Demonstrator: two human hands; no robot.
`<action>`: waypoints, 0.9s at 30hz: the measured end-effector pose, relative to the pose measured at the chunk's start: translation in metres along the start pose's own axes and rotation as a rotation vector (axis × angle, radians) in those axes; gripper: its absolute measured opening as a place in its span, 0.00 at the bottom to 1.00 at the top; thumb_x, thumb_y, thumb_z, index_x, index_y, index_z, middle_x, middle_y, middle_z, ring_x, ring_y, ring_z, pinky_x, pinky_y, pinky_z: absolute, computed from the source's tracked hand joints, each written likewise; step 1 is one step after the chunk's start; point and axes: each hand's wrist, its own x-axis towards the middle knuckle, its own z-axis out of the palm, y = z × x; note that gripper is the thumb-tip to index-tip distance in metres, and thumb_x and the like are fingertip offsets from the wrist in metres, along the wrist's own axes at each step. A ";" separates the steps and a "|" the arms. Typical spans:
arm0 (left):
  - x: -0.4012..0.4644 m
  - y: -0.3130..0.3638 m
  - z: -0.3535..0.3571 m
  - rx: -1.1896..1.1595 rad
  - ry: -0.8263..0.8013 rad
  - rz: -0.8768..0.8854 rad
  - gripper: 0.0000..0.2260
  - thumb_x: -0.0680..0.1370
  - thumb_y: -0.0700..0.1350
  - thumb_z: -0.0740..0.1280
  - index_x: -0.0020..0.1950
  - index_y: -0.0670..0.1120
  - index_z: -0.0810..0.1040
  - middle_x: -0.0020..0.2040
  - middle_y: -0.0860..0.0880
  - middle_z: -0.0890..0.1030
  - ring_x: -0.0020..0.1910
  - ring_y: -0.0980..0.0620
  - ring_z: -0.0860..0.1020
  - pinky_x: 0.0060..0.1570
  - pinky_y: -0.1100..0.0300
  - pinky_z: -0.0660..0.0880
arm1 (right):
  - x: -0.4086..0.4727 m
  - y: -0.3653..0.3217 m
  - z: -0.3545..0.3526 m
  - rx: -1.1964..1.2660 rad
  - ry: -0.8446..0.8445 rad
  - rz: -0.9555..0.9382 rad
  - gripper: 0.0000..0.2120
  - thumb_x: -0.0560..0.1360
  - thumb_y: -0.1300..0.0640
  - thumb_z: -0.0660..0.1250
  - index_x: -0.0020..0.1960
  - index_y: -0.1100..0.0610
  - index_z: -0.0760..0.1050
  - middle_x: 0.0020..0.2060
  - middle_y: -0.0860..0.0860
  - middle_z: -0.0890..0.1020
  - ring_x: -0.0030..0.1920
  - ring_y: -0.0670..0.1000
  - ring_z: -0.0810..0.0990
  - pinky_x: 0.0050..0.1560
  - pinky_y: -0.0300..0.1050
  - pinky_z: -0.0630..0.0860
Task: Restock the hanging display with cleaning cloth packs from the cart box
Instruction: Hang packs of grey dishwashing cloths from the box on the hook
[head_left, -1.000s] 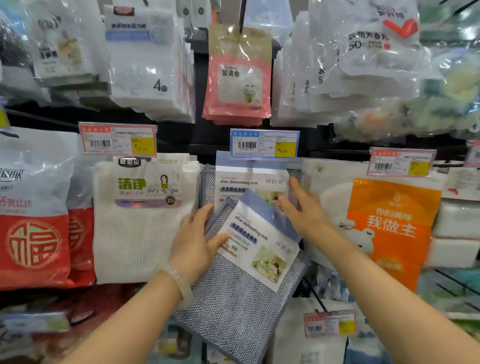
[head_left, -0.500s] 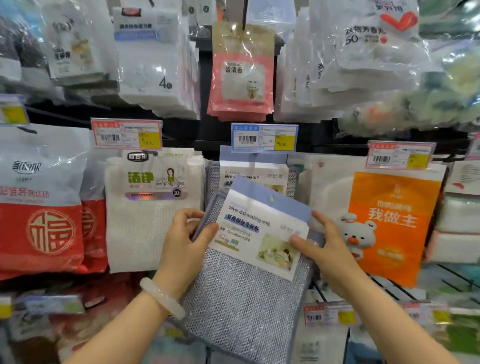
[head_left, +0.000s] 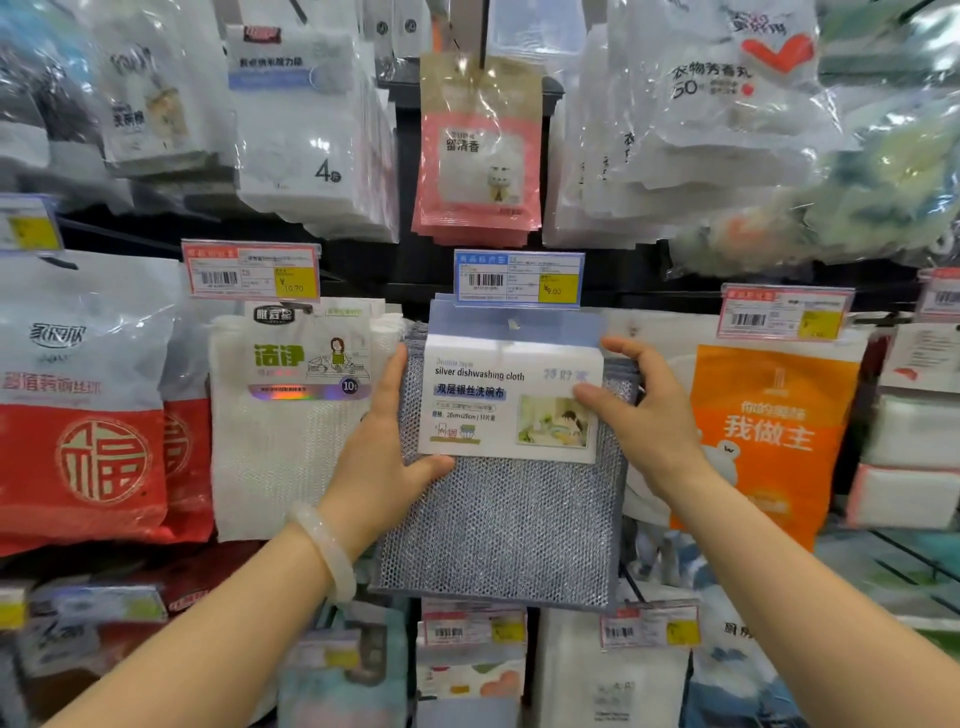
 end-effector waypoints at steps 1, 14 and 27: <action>0.001 0.000 0.000 0.003 0.009 0.007 0.50 0.67 0.38 0.75 0.75 0.56 0.44 0.53 0.73 0.60 0.58 0.60 0.66 0.59 0.61 0.62 | 0.003 -0.003 0.002 -0.010 0.004 -0.009 0.21 0.70 0.66 0.71 0.57 0.50 0.71 0.48 0.43 0.77 0.47 0.41 0.78 0.44 0.34 0.79; 0.013 0.002 0.008 -0.054 0.127 0.089 0.47 0.67 0.37 0.75 0.65 0.70 0.47 0.66 0.52 0.72 0.60 0.53 0.74 0.60 0.56 0.69 | 0.017 -0.008 -0.001 -0.051 0.004 -0.044 0.21 0.71 0.65 0.70 0.59 0.48 0.72 0.55 0.52 0.79 0.55 0.49 0.79 0.54 0.44 0.79; 0.029 -0.016 0.021 -0.024 0.061 -0.090 0.51 0.67 0.38 0.76 0.75 0.58 0.44 0.61 0.61 0.71 0.52 0.63 0.69 0.54 0.64 0.63 | 0.033 0.013 0.015 -0.227 -0.006 0.078 0.21 0.73 0.62 0.69 0.65 0.52 0.73 0.62 0.53 0.75 0.61 0.50 0.74 0.64 0.51 0.73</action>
